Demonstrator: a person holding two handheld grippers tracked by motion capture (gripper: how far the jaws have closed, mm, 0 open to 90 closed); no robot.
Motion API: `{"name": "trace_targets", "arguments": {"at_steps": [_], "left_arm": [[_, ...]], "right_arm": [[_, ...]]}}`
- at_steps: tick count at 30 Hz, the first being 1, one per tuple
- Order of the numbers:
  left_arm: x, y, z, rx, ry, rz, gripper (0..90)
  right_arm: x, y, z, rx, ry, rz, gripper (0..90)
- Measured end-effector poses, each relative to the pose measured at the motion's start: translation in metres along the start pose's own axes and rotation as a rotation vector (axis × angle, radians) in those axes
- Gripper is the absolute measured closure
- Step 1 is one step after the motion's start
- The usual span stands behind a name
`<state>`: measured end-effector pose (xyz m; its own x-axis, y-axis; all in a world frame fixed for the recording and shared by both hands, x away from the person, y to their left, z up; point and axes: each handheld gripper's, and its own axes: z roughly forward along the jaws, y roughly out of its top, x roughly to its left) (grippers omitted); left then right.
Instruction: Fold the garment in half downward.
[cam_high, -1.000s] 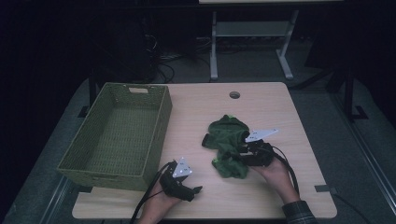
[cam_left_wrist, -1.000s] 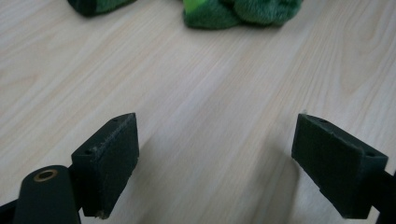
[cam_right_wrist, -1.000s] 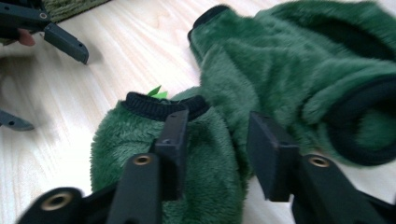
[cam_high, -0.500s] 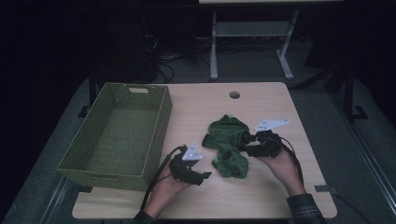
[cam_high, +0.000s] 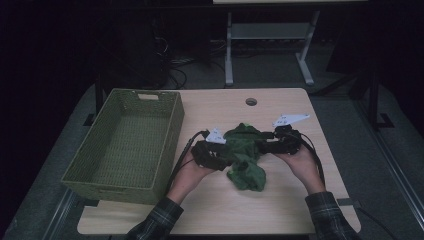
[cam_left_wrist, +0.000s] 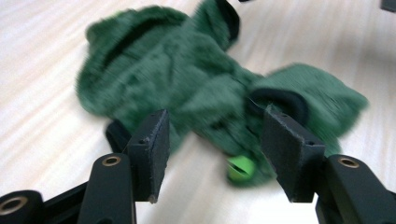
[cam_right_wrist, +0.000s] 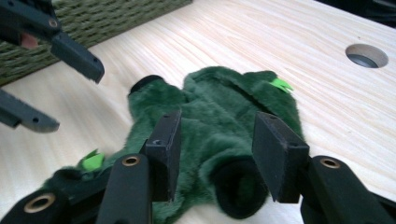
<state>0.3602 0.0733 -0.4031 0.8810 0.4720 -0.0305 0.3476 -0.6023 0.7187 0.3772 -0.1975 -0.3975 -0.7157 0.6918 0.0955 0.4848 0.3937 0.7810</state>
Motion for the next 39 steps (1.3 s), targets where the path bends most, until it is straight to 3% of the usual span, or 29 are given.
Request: {"name": "trace_targets", "arguments": {"at_steps": [3, 5, 9, 12, 16, 20, 26, 31, 39], "left_arm": [[0.010, 0.009, 0.002, -0.011, 0.014, -0.004, 44.3], [0.017, 0.015, 0.004, -0.014, 0.024, -0.008, 45.9], [0.030, 0.027, 0.011, -0.025, 0.037, -0.028, 49.7], [0.039, 0.032, 0.018, -0.030, 0.053, -0.038, 51.2], [0.051, 0.036, 0.029, -0.027, 0.077, -0.048, 54.0], [0.062, 0.035, 0.045, 0.002, 0.113, -0.060, 53.0], [0.081, 0.025, 0.064, 0.028, 0.111, -0.102, 53.2], [0.088, 0.018, 0.074, 0.045, 0.101, -0.128, 54.4], [0.094, 0.012, 0.084, 0.071, 0.087, -0.134, 62.8]], "right_arm": [[-0.007, 0.005, 0.004, 0.023, -0.005, 0.013, 51.6], [-0.012, 0.007, 0.006, 0.008, -0.022, 0.003, 51.7], [-0.026, 0.011, 0.012, 0.027, -0.038, 0.038, 51.6], [-0.035, 0.012, 0.014, 0.001, -0.046, 0.061, 52.7], [-0.051, 0.012, 0.021, 0.024, -0.071, 0.089, 53.3], [-0.063, 0.007, 0.028, 0.030, -0.080, 0.112, 54.1], [-0.071, -0.002, 0.044, 0.081, -0.058, 0.132, 54.4], [-0.072, -0.006, 0.058, 0.110, -0.043, 0.131, 57.0], [-0.072, -0.011, 0.075, 0.154, -0.039, 0.145, 64.0]]}}
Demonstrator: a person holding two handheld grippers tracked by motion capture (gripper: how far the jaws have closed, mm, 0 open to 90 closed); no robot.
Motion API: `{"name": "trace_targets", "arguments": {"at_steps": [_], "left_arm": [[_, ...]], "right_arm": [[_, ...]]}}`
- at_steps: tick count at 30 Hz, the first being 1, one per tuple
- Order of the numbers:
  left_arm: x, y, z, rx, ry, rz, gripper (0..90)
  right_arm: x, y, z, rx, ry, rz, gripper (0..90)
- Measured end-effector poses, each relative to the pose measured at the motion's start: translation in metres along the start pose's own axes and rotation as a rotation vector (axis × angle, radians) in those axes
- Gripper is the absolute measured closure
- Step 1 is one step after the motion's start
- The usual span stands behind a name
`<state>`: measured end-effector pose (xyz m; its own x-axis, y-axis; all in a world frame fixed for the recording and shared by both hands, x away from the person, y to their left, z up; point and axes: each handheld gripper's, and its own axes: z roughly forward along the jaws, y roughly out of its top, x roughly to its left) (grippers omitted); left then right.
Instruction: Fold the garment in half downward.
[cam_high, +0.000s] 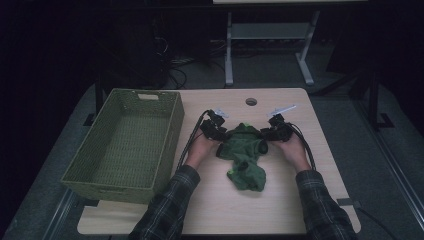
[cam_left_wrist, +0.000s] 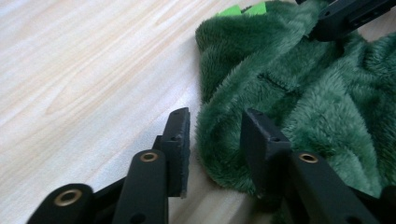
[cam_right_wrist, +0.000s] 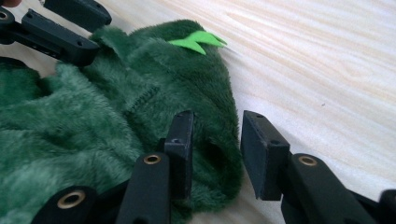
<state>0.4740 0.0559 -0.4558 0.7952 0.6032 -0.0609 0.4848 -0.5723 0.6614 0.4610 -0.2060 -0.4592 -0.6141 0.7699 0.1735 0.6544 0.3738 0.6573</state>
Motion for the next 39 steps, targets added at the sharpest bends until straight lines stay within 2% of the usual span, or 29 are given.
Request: {"name": "trace_targets", "arguments": {"at_steps": [5, 7, 8, 9, 11, 15, 19, 23, 25, 29, 31, 36, 39], "left_arm": [[0.001, 0.001, 0.005, 0.016, -0.013, 0.006, 69.4], [-0.001, 0.002, 0.005, 0.023, -0.008, 0.011, 75.4], [0.000, 0.002, 0.006, 0.037, -0.008, 0.026, 78.7], [-0.001, 0.002, 0.006, 0.044, -0.008, 0.024, 84.3], [0.000, 0.002, 0.006, 0.044, -0.011, 0.013, 87.1], [0.000, 0.005, -0.001, 0.014, -0.013, -0.006, 87.4], [0.000, 0.013, -0.012, -0.035, -0.009, -0.014, 87.3], [-0.003, 0.026, -0.024, -0.075, -0.004, 0.008, 87.2], [-0.005, 0.033, -0.030, -0.097, 0.000, 0.016, 87.3], [-0.007, 0.046, -0.040, -0.137, 0.009, 0.033, 87.2], [-0.009, 0.051, -0.047, -0.157, 0.010, 0.033, 87.1], [-0.014, 0.053, -0.057, -0.187, 0.004, 0.046, 86.8], [-0.019, 0.051, -0.062, -0.197, -0.003, 0.055, 86.7]], "right_arm": [[0.000, -0.001, 0.005, 0.012, 0.000, 0.004, 73.1], [0.000, -0.001, 0.005, 0.022, -0.006, 0.000, 78.8], [0.000, -0.001, 0.006, 0.024, -0.006, -0.002, 81.6], [0.000, -0.001, 0.006, 0.026, -0.006, 0.000, 84.5], [0.001, -0.001, 0.005, 0.025, -0.003, 0.003, 86.4], [0.001, 0.001, 0.000, 0.007, -0.002, 0.002, 86.8], [-0.002, 0.004, -0.012, -0.039, -0.008, 0.013, 87.2], [-0.002, 0.008, -0.024, -0.087, -0.025, 0.015, 87.3], [-0.004, 0.013, -0.029, -0.079, -0.013, 0.039, 87.2], [-0.001, 0.022, -0.041, -0.127, -0.046, 0.012, 87.3], [-0.002, 0.028, -0.046, -0.121, -0.036, 0.021, 87.3], [0.002, 0.033, -0.059, -0.160, -0.044, -0.001, 87.3], [0.006, 0.032, -0.063, -0.158, -0.032, -0.006, 87.3]]}}
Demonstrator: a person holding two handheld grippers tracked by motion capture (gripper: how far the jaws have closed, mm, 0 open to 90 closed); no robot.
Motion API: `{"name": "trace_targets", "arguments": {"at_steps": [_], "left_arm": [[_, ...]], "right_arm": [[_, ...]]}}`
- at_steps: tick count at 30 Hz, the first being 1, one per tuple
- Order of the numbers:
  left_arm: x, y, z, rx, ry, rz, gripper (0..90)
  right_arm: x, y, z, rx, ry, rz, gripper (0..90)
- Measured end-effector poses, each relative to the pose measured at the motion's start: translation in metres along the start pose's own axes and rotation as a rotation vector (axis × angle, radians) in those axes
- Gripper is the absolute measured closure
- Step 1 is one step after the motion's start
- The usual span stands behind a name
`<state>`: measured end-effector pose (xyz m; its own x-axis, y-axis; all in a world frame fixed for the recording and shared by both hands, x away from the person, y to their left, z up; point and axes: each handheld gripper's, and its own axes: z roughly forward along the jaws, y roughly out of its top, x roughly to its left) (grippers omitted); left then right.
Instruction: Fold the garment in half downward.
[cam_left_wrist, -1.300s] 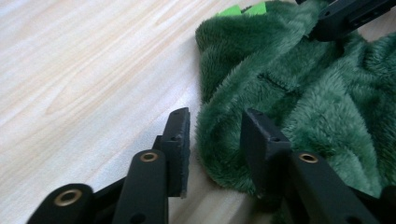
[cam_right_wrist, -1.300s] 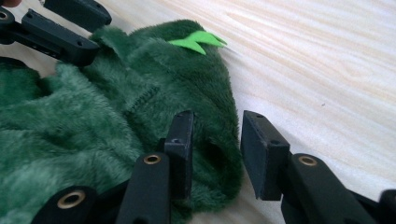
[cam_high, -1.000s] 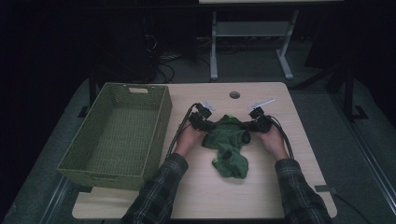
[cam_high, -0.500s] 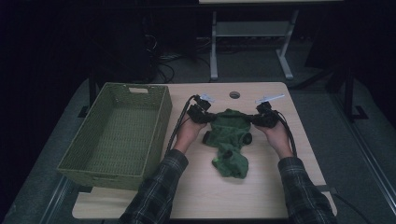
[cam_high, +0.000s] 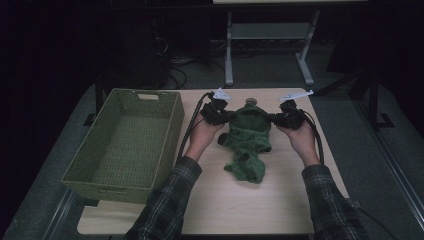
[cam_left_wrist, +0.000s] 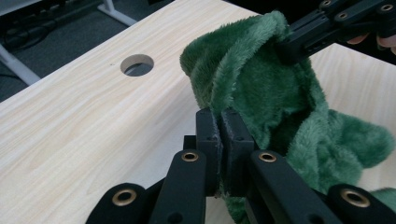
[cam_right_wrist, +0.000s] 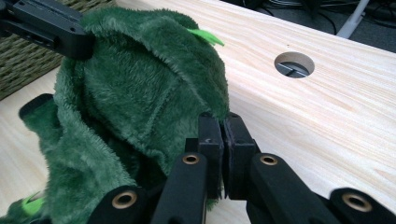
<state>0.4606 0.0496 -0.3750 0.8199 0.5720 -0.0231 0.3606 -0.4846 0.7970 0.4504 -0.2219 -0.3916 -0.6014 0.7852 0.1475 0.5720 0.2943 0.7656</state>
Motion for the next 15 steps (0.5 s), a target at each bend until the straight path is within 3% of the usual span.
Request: {"name": "trace_targets", "arguments": {"at_steps": [15], "left_arm": [[-0.025, -0.013, -0.027, -0.055, -0.034, 0.019, 86.3]], "right_arm": [[0.025, -0.012, -0.025, -0.038, 0.045, -0.075, 87.2]]}}
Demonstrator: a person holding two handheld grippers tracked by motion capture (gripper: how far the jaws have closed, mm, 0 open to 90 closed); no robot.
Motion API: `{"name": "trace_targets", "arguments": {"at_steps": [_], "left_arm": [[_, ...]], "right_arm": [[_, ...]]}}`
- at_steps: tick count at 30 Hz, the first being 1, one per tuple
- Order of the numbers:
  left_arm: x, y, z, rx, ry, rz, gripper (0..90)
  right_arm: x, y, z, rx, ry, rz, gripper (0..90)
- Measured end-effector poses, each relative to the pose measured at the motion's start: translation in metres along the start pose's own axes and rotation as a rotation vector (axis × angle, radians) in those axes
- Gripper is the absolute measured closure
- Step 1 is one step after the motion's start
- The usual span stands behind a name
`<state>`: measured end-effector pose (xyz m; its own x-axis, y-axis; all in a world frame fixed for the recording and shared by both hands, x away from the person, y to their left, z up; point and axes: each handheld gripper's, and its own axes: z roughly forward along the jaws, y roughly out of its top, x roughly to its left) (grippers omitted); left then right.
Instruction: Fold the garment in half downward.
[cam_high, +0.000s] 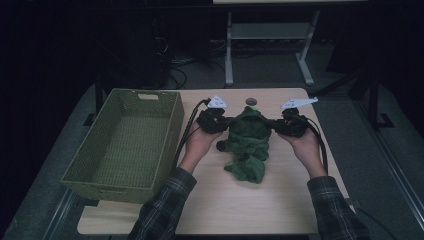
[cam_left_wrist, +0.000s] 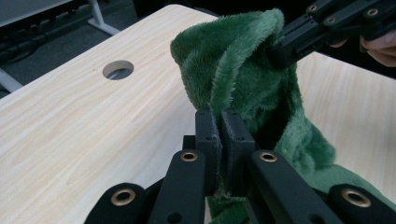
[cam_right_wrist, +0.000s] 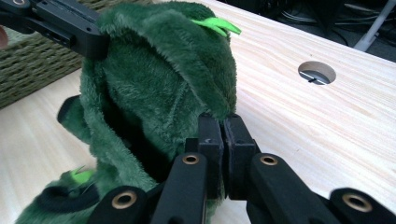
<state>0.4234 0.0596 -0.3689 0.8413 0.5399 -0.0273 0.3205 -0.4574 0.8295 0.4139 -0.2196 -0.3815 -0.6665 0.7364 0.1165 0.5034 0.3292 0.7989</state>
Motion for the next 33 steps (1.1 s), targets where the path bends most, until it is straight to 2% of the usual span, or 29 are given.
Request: {"name": "trace_targets", "arguments": {"at_steps": [7, 10, 15, 20, 22, 24, 25, 28, 31, 33], "left_arm": [[-0.015, -0.007, -0.010, -0.007, -0.012, 0.034, 86.3], [-0.023, -0.012, -0.014, -0.023, -0.011, 0.035, 86.3], [-0.037, -0.023, -0.021, -0.017, -0.022, 0.064, 86.4], [-0.048, -0.036, -0.025, -0.019, -0.041, 0.080, 86.3], [-0.052, -0.041, -0.028, -0.022, -0.046, 0.081, 86.3], [-0.056, -0.046, -0.030, -0.020, -0.051, 0.085, 86.3], [-0.058, -0.050, -0.031, -0.018, -0.053, 0.087, 86.3], [-0.064, -0.060, -0.031, -0.016, -0.058, 0.082, 86.4], [-0.068, -0.072, -0.030, 0.006, -0.066, 0.081, 86.4], [-0.069, -0.079, -0.030, 0.020, -0.071, 0.080, 86.4]], "right_arm": [[0.013, -0.009, -0.013, -0.021, 0.018, -0.018, 87.1], [0.019, -0.014, -0.016, -0.013, 0.024, -0.027, 87.1], [0.034, -0.026, -0.024, -0.025, 0.027, -0.053, 87.0], [0.043, -0.039, -0.029, -0.021, 0.031, -0.074, 87.0], [0.046, -0.044, -0.030, -0.011, 0.049, -0.065, 87.0], [0.051, -0.051, -0.032, -0.021, 0.047, -0.077, 87.0], [0.053, -0.053, -0.033, -0.007, 0.054, -0.079, 86.8], [0.058, -0.063, -0.036, -0.010, 0.060, -0.085, 86.7], [0.061, -0.072, -0.038, -0.014, 0.075, -0.083, 86.7], [0.064, -0.080, -0.037, 0.007, 0.091, -0.073, 86.6]]}}
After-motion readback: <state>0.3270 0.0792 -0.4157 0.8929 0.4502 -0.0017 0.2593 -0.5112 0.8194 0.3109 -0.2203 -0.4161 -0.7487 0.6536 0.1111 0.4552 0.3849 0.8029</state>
